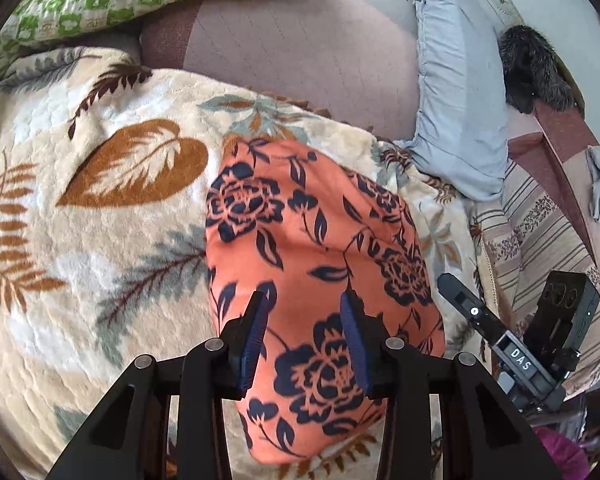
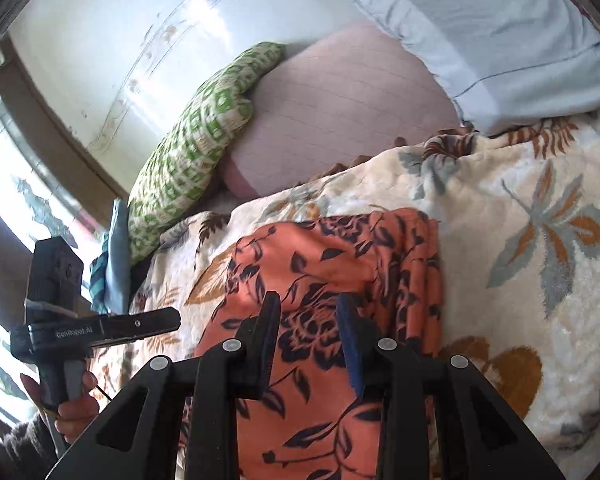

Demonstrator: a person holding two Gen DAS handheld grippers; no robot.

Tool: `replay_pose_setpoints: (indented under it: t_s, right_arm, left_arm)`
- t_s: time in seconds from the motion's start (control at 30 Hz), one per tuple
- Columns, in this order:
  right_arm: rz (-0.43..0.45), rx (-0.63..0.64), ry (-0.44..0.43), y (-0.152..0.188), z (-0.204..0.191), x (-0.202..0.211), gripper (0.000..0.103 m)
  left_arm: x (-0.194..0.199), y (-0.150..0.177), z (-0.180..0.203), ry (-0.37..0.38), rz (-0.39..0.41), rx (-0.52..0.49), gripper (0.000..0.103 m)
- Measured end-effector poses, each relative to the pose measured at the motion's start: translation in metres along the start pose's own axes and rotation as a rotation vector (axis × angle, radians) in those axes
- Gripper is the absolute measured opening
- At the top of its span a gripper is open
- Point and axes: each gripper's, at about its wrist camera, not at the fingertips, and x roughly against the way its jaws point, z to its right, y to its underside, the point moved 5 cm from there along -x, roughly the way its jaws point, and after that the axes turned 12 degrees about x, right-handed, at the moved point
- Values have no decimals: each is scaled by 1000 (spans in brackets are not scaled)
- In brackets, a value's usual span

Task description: Fold small clothes

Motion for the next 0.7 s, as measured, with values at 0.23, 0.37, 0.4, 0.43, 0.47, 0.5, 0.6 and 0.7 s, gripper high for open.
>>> replay_pose_setpoints:
  t_s: [0.23, 0.37, 0.4, 0.43, 0.47, 0.5, 0.6, 0.7]
  right_arm:
    - [-146, 26, 87, 56, 8, -27, 18]
    - [-15, -139, -3, 29, 19, 6, 43]
    - [-4, -162, -1, 25, 24, 6, 53]
    - [-18, -177, 0, 22, 28, 2, 55]
    - [-49, -183, 21, 22, 33, -7, 54]
    - [-91, -180, 79, 25, 39, -16, 52]
    - [-145, -213, 108, 35, 50, -38, 51]
    - [-115, -99, 74, 25, 35, -30, 11]
  left_arm:
    - [-34, 40, -21, -116, -28, -74, 40]
    - [-18, 39, -14, -49, -41, -40, 39]
    - [-16, 40, -15, -34, -39, -22, 39]
    - [-14, 42, -17, -34, -41, -11, 39]
    - [-17, 44, -20, -43, -48, -3, 39]
    - [-18, 44, -25, -53, -58, 1, 39]
    - [-24, 43, -30, -65, -59, 1, 42]
    - [-20, 40, -36, -64, -58, 1, 46]
